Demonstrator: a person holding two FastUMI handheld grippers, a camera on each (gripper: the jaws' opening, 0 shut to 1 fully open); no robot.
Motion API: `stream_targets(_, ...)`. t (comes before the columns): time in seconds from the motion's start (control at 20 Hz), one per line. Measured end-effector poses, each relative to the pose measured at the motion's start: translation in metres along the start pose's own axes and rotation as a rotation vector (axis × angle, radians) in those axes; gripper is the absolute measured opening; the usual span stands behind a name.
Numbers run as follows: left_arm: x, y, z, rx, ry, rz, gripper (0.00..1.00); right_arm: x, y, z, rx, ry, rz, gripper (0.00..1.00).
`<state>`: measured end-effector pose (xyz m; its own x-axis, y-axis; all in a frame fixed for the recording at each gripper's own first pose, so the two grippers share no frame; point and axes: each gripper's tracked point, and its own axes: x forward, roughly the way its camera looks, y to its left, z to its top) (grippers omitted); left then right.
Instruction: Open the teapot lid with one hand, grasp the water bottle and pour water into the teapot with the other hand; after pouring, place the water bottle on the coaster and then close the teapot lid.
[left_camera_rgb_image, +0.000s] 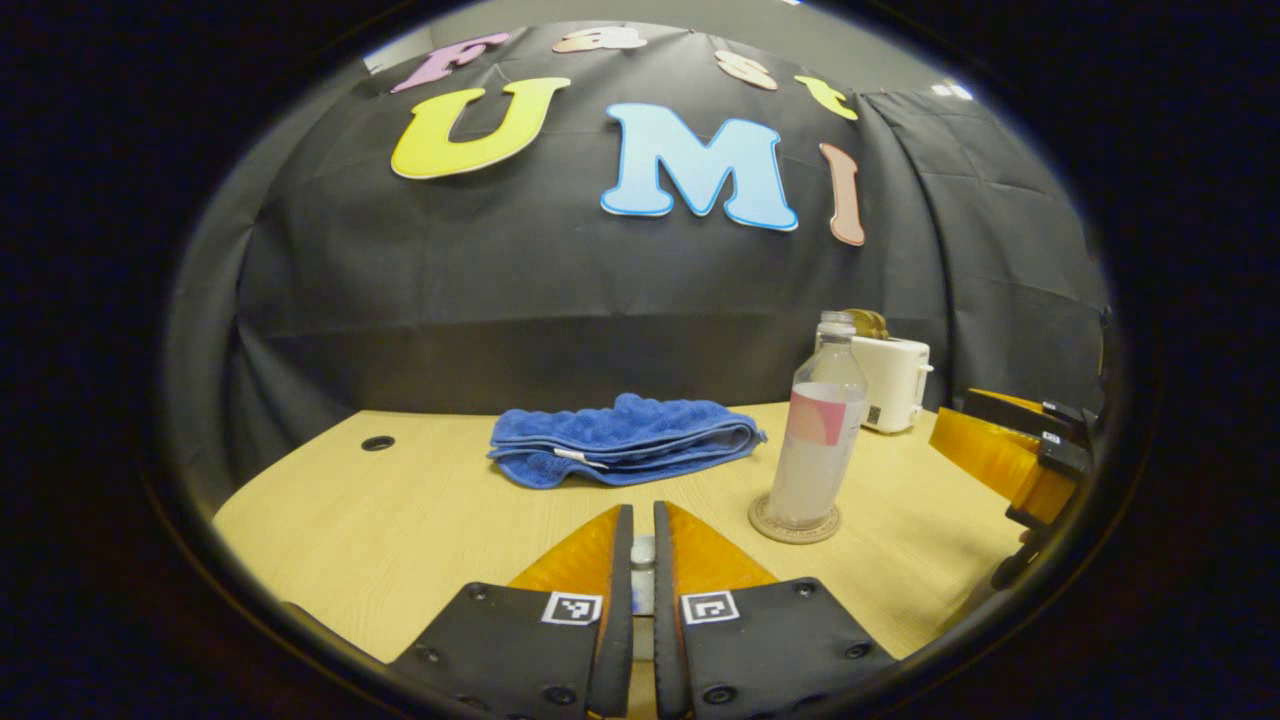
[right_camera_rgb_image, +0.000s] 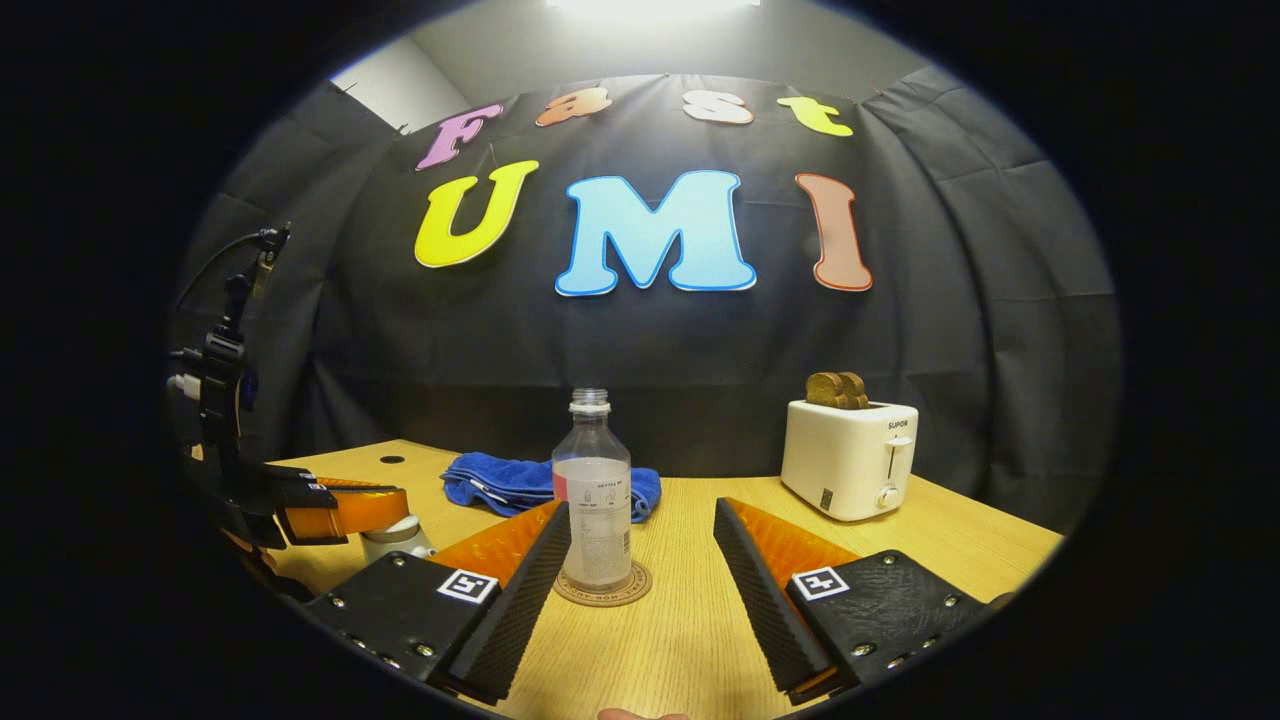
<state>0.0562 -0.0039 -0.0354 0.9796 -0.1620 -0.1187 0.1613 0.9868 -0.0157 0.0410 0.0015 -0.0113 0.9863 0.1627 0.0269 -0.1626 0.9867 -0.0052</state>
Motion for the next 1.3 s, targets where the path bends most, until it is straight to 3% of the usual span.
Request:
stream_targets(0.3,-0.011,0.003,0.001,0.012,-0.016,0.019,0.31,-0.004,0.005,0.001,0.003,-0.001,-0.003,0.92)
stream_targets(0.75,-0.065,-0.002,0.004,-0.036,-0.075,0.042,0.31,-0.039,0.026,-0.008,0.037,0.014,-0.029,0.92)
stream_targets(0.95,-0.095,-0.009,0.002,-0.033,-0.099,0.046,0.19,-0.059,0.038,-0.011,0.029,0.008,-0.037,0.92)
stream_targets(1.3,-0.124,-0.024,-0.01,-0.03,-0.118,0.053,0.19,-0.076,0.049,-0.023,0.021,0.022,-0.043,0.92)
